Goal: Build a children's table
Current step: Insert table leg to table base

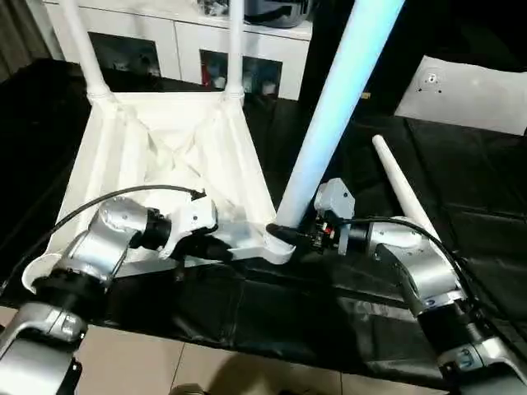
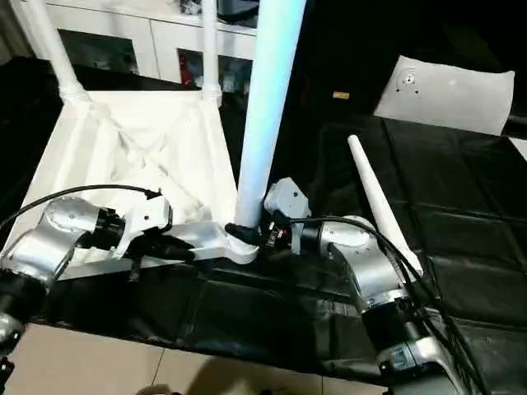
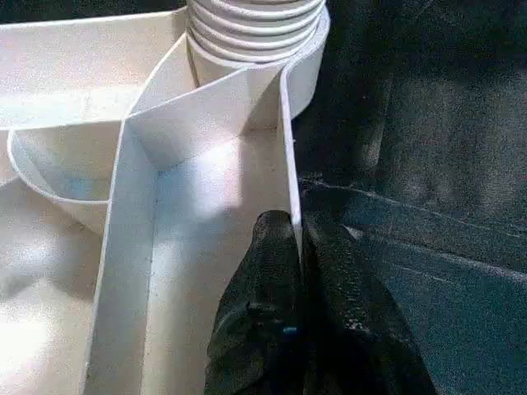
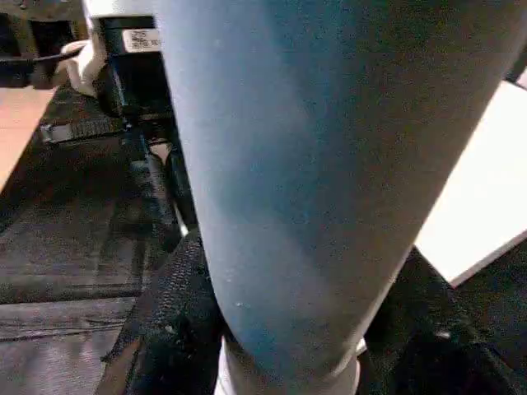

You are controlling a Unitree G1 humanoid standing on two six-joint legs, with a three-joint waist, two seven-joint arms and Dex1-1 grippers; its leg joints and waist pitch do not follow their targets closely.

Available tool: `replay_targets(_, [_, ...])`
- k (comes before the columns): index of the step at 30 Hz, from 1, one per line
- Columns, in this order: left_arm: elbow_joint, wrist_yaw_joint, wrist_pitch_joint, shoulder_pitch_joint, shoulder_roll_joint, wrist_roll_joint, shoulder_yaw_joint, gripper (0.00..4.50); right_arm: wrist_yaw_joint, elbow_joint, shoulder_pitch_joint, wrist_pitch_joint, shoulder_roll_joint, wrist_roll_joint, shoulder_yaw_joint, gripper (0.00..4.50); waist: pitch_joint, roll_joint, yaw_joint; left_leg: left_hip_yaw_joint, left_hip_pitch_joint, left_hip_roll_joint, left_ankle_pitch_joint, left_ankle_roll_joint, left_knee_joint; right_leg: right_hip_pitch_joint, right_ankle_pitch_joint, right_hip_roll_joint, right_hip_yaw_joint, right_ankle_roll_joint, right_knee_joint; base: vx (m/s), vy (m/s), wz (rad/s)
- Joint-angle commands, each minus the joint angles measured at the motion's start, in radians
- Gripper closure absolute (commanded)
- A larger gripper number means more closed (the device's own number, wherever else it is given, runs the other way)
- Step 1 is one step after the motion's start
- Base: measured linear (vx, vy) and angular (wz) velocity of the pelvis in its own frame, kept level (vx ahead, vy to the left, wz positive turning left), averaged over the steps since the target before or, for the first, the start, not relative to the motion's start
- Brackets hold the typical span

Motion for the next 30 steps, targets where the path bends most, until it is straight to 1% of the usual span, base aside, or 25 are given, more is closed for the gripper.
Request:
replay_targets(1, [0.016, -0.003, -0.031, -0.027, -0.027, 0.035, -0.040, 4.50, 0.055, 0.029, 0.037, 0.053, -0.002, -0.005, 0.060, 2.63, -0.062, 0.022, -0.002, -0.019, 0.000, 0.059, -0.188, 0.034, -0.068, 0.056, -0.368, -0.094, 0.075, -0.111, -0.086, 0.000, 0.000, 0.00])
replay_targets(2, [0.022, 0.010, -0.034, -0.029, -0.033, 0.037, -0.037, 4.50, 0.058, 0.027, 0.040, 0.055, -0.002, -0.004, 0.062, 2.63, -0.062, 0.022, -0.001, -0.020, 0.002, 0.059, -0.194, 0.032, -0.068, 0.055, -0.380, -0.094, 0.074, -0.107, -0.087, 0.000, 0.000, 0.00])
replay_targets(3, [0.023, 0.012, -0.034, -0.029, -0.034, 0.037, -0.036, 4.50, 0.058, 0.027, 0.041, 0.055, -0.002, -0.004, 0.062, 2.63, -0.062, 0.020, 0.001, -0.021, 0.003, 0.060, -0.201, 0.029, -0.069, 0.055, -0.398, -0.095, 0.074, -0.100, -0.089, 0.000, 0.000, 0.00])
replay_targets(4, [0.024, 0.012, -0.034, -0.027, -0.039, 0.031, -0.035, 4.50, 0.072, 0.025, 0.046, 0.060, -0.001, 0.002, 0.063, 2.63, -0.060, 0.020, 0.002, -0.021, 0.003, 0.060, -0.209, 0.028, -0.070, 0.054, -0.418, -0.096, 0.073, -0.093, -0.091, 0.000, 0.000, 0.00])
replay_targets(5, [0.020, 0.010, -0.038, -0.021, -0.043, 0.027, -0.036, 4.50, 0.061, 0.021, 0.045, 0.098, 0.016, 0.032, 0.042, 2.63, -0.060, 0.017, 0.002, -0.021, 0.004, 0.060, -0.211, 0.028, -0.070, 0.055, -0.427, -0.096, 0.073, -0.090, -0.092, 0.000, 0.000, 0.00])
replay_targets(6, [0.015, 0.008, -0.042, -0.016, -0.045, 0.023, -0.037, 4.50, 0.042, 0.023, 0.040, 0.125, 0.031, 0.054, 0.020, 2.63, -0.060, 0.019, 0.003, -0.023, 0.006, 0.061, -0.218, 0.030, -0.071, 0.054, -0.440, -0.098, 0.072, -0.087, -0.095, 0.000, 0.000, 0.00])
replay_targets(7, [0.007, 0.009, -0.043, -0.009, -0.046, 0.021, -0.038, 4.50, 0.010, 0.036, 0.029, 0.142, 0.047, 0.066, -0.004, 2.63, -0.060, 0.019, 0.002, -0.023, 0.005, 0.061, -0.219, 0.031, -0.071, 0.055, -0.443, -0.097, 0.073, -0.086, -0.095, 0.000, 0.000, 0.00])
replay_targets(8, [0.002, 0.009, -0.044, -0.004, -0.046, 0.020, -0.039, 4.50, -0.016, 0.052, 0.017, 0.151, 0.057, 0.068, -0.022, 2.63, -0.059, 0.018, 0.001, -0.024, 0.006, 0.061, -0.228, 0.026, -0.072, 0.053, -0.458, -0.099, 0.071, -0.084, -0.098, 0.000, 0.000, 0.00])
replay_targets(9, [-0.004, 0.010, -0.045, 0.002, -0.046, 0.021, -0.041, 4.50, -0.032, 0.067, 0.007, 0.156, 0.061, 0.067, -0.034, 2.63, -0.060, 0.018, 0.001, -0.025, 0.006, 0.061, -0.226, 0.022, -0.072, 0.054, -0.459, -0.099, 0.070, -0.083, -0.096, 0.000, 0.000, 0.00])
replay_targets(11, [-0.004, 0.005, -0.058, 0.009, -0.045, 0.029, -0.042, 4.50, -0.023, 0.066, 0.001, 0.170, 0.058, 0.085, -0.047, 2.63, -0.059, 0.018, 0.001, -0.024, 0.007, 0.060, -0.232, 0.021, -0.071, 0.052, -0.474, -0.100, 0.071, -0.078, -0.100, 0.000, 0.000, 0.00])
replay_targets(12, [-0.004, 0.004, -0.062, 0.012, -0.043, 0.032, -0.042, 4.50, -0.024, 0.065, -0.001, 0.179, 0.058, 0.089, -0.050, 2.63, -0.059, 0.017, 0.001, -0.024, 0.007, 0.059, -0.231, 0.021, -0.072, 0.053, -0.482, -0.099, 0.070, -0.071, -0.100, 0.000, 0.000, 0.00])
replay_targets(14, [-0.004, 0.004, -0.063, 0.013, -0.043, 0.032, -0.042, 4.50, -0.025, 0.065, -0.002, 0.181, 0.058, 0.090, -0.052, 2.63, -0.059, 0.018, 0.000, -0.025, 0.008, 0.060, -0.231, 0.020, -0.073, 0.052, -0.480, -0.098, 0.070, -0.068, -0.100, 0.000, 0.000, 0.00])
replay_targets(18, [-0.010, 0.008, -0.073, 0.022, -0.036, 0.042, -0.045, 4.50, -0.007, 0.052, 0.002, 0.188, 0.044, 0.072, -0.048, 2.63, -0.061, 0.015, 0.001, -0.025, 0.007, 0.061, -0.221, 0.020, -0.073, 0.053, -0.472, -0.099, 0.071, -0.067, -0.098, 0.000, 0.000, 0.00])
replay_targets(19, [-0.009, 0.012, -0.076, 0.021, -0.036, 0.042, -0.043, 4.50, -0.007, 0.050, 0.004, 0.186, 0.045, 0.067, -0.045, 2.63, -0.060, 0.017, 0.001, -0.025, 0.007, 0.061, -0.223, 0.019, -0.074, 0.052, -0.471, -0.099, 0.071, -0.069, -0.098, 0.000, 0.000, 0.00])
replay_targets(20, [-0.011, 0.015, -0.079, 0.021, -0.037, 0.042, -0.042, 4.50, -0.008, 0.045, 0.007, 0.179, 0.044, 0.060, -0.036, 2.63, -0.061, 0.016, 0.002, -0.024, 0.007, 0.061, -0.222, 0.019, -0.073, 0.052, -0.468, -0.099, 0.071, -0.069, -0.098, 0.000, 0.000, 0.00])
replay_targets(22, [-0.013, 0.018, -0.082, 0.022, -0.038, 0.041, -0.040, 4.50, -0.015, 0.044, 0.010, 0.163, 0.044, 0.043, -0.023, 2.63, -0.061, 0.017, 0.002, -0.025, 0.007, 0.061, -0.221, 0.018, -0.074, 0.052, -0.466, -0.100, 0.071, -0.071, -0.097, 0.000, 0.000, 0.00])
replay_targets(24, [-0.015, 0.019, -0.084, 0.022, -0.039, 0.040, -0.038, 4.50, -0.024, 0.047, 0.012, 0.136, 0.047, 0.012, 0.000, 2.63, -0.060, 0.016, 0.002, -0.024, 0.005, 0.060, -0.223, 0.017, -0.073, 0.052, -0.478, -0.101, 0.071, -0.066, -0.099, 0.000, 0.000, 0.00])
replay_targets(25, [-0.015, 0.019, -0.084, 0.022, -0.039, 0.041, -0.038, 4.50, -0.025, 0.044, 0.014, 0.129, 0.048, 0.001, 0.011, 2.63, -0.059, 0.017, 0.002, -0.025, 0.007, 0.059, -0.230, 0.016, -0.073, 0.052, -0.501, -0.102, 0.070, -0.058, -0.102, 0.000, 0.000, 0.00])
replay_targets(27, [-0.013, 0.019, -0.087, 0.020, -0.040, 0.044, -0.038, 4.50, -0.027, 0.040, 0.018, 0.126, 0.054, -0.006, 0.024, 2.63, -0.057, 0.016, -0.001, -0.025, 0.007, 0.058, -0.244, 0.016, -0.074, 0.050, -0.522, -0.100, 0.069, -0.049, -0.106, 0.000, 0.000, 0.00])
replay_targets(28, [-0.012, 0.019, -0.087, 0.019, -0.040, 0.045, -0.038, 4.50, -0.028, 0.039, 0.019, 0.126, 0.055, -0.006, 0.026, 2.63, -0.056, 0.017, -0.001, -0.026, 0.009, 0.058, -0.250, 0.015, -0.074, 0.049, -0.534, -0.101, 0.068, -0.047, -0.108, 0.000, 0.000, 0.00])
replay_targets(29, [-0.011, 0.019, -0.088, 0.019, -0.040, 0.046, -0.037, 4.50, -0.042, 0.046, 0.019, 0.124, 0.062, -0.009, 0.023, 2.63, -0.054, 0.017, -0.003, -0.027, 0.012, 0.058, -0.270, 0.013, -0.075, 0.047, -0.562, -0.100, 0.066, -0.038, -0.111, 0.000, 0.000, 0.00])
replay_targets(30, [-0.011, 0.021, -0.088, 0.019, -0.040, 0.046, -0.036, 4.50, -0.064, 0.059, 0.017, 0.124, 0.072, -0.007, 0.011, 2.63, -0.054, 0.017, -0.004, -0.027, 0.014, 0.058, -0.276, 0.013, -0.075, 0.046, -0.569, -0.101, 0.066, -0.037, -0.113, 0.000, 0.000, 0.00])
